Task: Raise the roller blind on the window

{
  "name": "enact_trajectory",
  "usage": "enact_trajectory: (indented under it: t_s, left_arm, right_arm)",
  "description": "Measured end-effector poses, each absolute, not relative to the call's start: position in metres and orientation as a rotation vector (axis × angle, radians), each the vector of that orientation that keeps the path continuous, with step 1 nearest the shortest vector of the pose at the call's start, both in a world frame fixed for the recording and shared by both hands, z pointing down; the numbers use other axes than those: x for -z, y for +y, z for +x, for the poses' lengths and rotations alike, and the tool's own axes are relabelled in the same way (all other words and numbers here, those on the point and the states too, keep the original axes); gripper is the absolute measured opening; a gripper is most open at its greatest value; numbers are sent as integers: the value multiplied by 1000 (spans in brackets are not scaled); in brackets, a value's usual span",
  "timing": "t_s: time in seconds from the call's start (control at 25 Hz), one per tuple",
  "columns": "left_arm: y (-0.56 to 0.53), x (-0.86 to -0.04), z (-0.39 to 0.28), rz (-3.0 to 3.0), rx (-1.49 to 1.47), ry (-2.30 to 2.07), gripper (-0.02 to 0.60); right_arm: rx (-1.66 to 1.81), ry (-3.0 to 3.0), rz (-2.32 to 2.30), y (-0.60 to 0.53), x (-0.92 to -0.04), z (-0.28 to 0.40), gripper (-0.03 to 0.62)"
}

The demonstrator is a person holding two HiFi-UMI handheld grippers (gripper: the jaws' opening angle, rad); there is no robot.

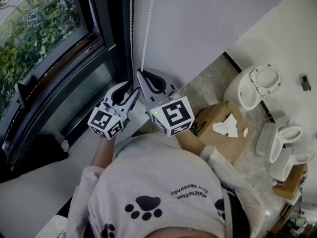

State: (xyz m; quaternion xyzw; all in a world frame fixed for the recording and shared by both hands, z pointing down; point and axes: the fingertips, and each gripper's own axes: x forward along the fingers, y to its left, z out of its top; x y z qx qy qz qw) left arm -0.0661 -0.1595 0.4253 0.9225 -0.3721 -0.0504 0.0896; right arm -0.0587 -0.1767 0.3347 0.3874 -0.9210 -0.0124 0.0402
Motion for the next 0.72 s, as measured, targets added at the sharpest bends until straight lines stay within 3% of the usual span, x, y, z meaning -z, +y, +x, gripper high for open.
enact_trajectory:
  t_s: [0.44, 0.64, 0.72]
  left_arm:
    - [-147, -355, -86, 2821, 212, -1287, 141]
    - [-148, -339, -93, 2834, 228, -1354, 9]
    - [-151, -336, -93, 2825, 218, -1346, 8]
  right_arm:
    - [57, -2822, 1223, -172, -334, -59, 11]
    - [74, -2815, 1253, -170, -332, -60, 11]
    - [74, -2810, 1277, -170, -331, -59, 11]
